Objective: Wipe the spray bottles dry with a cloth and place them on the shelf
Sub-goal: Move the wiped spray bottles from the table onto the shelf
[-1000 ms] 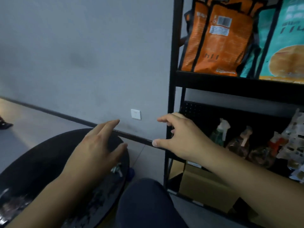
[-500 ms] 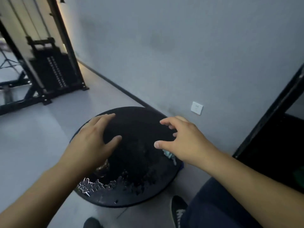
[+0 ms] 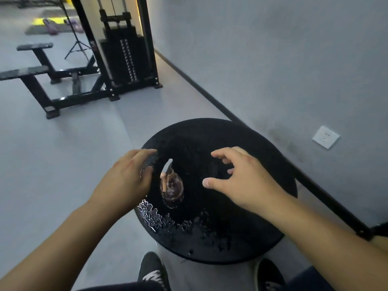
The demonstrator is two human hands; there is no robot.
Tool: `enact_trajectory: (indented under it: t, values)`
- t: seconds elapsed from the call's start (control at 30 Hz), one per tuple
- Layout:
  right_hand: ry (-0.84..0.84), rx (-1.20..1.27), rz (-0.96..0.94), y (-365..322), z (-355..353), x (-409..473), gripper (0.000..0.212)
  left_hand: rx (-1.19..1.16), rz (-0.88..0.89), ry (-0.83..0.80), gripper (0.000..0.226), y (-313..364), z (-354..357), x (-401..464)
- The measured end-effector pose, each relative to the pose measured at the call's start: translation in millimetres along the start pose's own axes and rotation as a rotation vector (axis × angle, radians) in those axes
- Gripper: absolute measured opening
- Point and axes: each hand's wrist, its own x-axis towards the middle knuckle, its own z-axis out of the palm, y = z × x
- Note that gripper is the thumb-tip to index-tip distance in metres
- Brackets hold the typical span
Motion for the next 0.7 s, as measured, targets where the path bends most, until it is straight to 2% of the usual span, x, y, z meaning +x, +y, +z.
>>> enact_trajectory:
  t: [0.2,0.37,0.7]
  values:
    - [-0.039,0.007,0.010,13.6,33.2,28.2,0.069,-0.007,-0.046,-0.141,0.053,-41.9,40.1,21.5]
    - [-0.091,0.012,0.031,24.8,49.0,42.8,0.070,-0.164,-0.129,-0.215,0.062,-60.4,69.6,35.0]
    - [-0.120,0.015,0.039,35.2,43.5,55.3,0.068,-0.248,-0.128,-0.261,0.051,-54.7,98.9,58.1]
